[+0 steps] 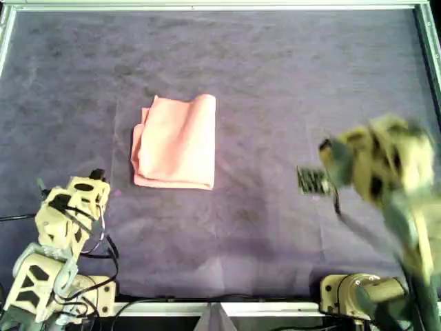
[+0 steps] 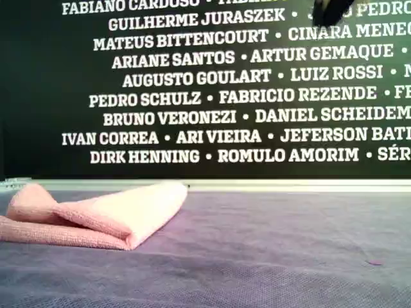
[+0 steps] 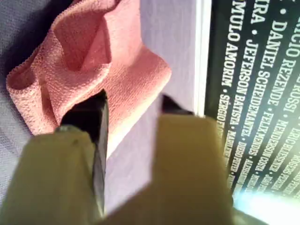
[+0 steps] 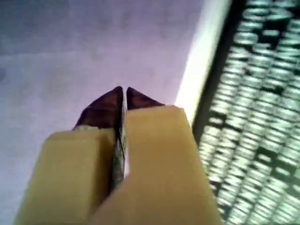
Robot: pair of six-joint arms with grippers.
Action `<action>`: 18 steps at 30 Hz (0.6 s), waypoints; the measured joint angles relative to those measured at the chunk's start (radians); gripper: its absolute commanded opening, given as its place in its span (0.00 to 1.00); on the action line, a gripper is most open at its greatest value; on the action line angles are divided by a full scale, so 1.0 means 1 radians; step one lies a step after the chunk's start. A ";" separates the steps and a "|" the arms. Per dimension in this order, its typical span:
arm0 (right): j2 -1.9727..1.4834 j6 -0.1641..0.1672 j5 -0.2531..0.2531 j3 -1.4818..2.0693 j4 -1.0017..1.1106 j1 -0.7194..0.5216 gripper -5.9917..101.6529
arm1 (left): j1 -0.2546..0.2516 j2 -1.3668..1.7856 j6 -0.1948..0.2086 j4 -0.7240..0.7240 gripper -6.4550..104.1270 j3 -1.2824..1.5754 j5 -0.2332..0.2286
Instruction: Fold a cloth
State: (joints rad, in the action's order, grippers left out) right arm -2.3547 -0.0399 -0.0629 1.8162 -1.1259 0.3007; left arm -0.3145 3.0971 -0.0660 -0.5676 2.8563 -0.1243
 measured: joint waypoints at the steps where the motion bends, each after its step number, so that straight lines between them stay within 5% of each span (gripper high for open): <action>1: -0.058 0.000 0.009 0.052 0.041 -0.014 0.05 | 0.000 0.000 -0.002 0.000 0.17 0.000 0.000; 4: -0.187 0.000 0.015 0.216 0.166 -0.087 0.06 | 0.008 0.000 -0.002 0.000 0.09 0.000 0.000; 9: -0.316 0.000 0.003 0.476 0.314 -0.264 0.05 | 0.051 0.000 -0.002 0.000 0.08 -0.009 0.000; 18: -0.529 0.000 0.005 0.781 0.351 -0.299 0.05 | 0.138 0.000 0.002 0.000 0.07 -0.009 0.005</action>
State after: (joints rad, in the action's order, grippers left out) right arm -2.8839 -0.0399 -0.0583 2.5970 -0.7747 0.0015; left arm -0.1764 3.0971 -0.0644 -0.5676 2.8471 -0.1197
